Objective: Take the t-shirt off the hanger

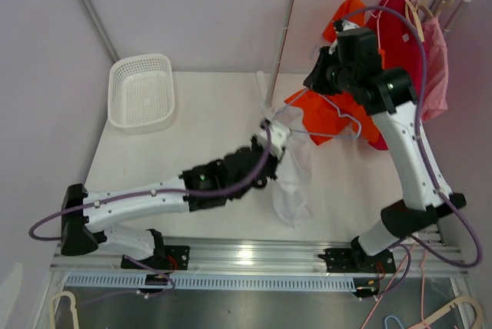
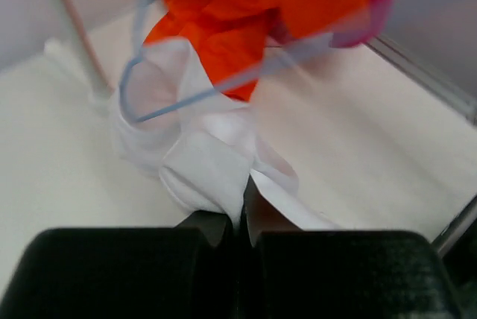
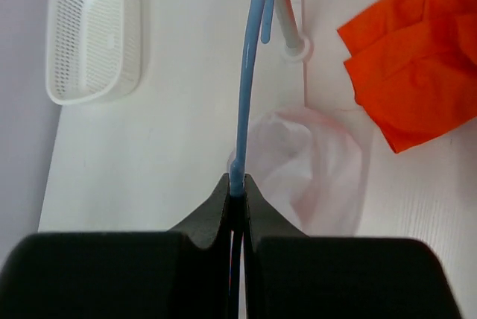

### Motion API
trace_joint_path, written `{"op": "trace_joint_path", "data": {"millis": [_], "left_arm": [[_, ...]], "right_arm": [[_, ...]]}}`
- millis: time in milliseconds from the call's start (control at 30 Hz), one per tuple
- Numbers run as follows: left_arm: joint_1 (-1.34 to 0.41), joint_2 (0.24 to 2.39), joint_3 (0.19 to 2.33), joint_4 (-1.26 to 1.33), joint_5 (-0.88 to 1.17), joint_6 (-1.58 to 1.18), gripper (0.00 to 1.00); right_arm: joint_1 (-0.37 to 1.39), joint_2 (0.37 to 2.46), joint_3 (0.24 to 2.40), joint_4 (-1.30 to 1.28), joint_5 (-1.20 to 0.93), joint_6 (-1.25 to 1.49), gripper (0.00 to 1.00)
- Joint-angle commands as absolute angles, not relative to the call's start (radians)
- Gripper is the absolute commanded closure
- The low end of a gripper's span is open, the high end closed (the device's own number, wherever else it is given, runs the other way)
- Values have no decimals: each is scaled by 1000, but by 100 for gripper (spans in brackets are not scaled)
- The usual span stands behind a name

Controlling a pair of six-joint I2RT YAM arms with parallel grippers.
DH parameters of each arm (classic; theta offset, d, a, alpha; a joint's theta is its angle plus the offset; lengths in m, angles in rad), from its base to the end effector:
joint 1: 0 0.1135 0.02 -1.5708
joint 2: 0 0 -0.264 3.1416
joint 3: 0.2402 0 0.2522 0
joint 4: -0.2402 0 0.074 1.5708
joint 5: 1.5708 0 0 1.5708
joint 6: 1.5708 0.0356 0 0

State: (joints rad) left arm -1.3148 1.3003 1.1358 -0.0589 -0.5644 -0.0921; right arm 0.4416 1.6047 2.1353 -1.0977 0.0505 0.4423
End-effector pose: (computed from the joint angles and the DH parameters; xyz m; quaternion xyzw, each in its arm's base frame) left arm 0.0950 -0.2877 0.3639 0.2886 0.7144 -0.2216 0.5977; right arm 0.2740 0.1276 0.4942 0.0125 0.8764 0.1857 0.4442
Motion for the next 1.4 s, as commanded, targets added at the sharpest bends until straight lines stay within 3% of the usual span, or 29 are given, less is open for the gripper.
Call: {"op": "trace_joint_path", "data": {"millis": [0, 100, 267, 467, 600, 667, 767, 900, 1000, 1133, 1267, 1367], "left_arm": [[-1067, 1310, 1279, -401, -382, -496, 99], [-894, 1296, 1276, -417, -201, -564, 99], [-730, 1198, 1324, -466, -92, -551, 99], [-583, 1313, 1762, -589, -17, -384, 99], [-490, 1500, 2263, -621, 109, -312, 99], [-483, 1566, 2407, -580, 53, -220, 99], [-459, 1585, 2402, -391, -49, -111, 99], [-240, 1582, 2347, -194, 90, -256, 99], [-152, 1585, 2279, -101, 55, -265, 99], [-8, 1666, 2298, -92, 54, -320, 99], [223, 1848, 2374, -57, 229, -548, 99], [253, 1905, 2337, -45, 268, -581, 99]], "right_arm": [[460, 1425, 2080, -951, 180, 384, 100], [460, 1370, 2010, -826, 285, 321, 100], [457, 1347, 1747, -335, 432, 88, 100], [397, 1502, 1873, -190, 359, 64, 100], [364, 1621, 1940, -111, 330, 66, 100], [357, 1649, 1942, -54, 327, 60, 100], [339, 1686, 1931, 67, 327, 41, 100], [307, 1724, 1927, 210, 310, 35, 100], [284, 1787, 1988, 213, 279, 41, 100], [268, 1931, 2196, 133, 235, 49, 100], [258, 2101, 2446, 48, 203, 80, 100], [252, 2184, 2592, -55, 169, 97, 100]]}}
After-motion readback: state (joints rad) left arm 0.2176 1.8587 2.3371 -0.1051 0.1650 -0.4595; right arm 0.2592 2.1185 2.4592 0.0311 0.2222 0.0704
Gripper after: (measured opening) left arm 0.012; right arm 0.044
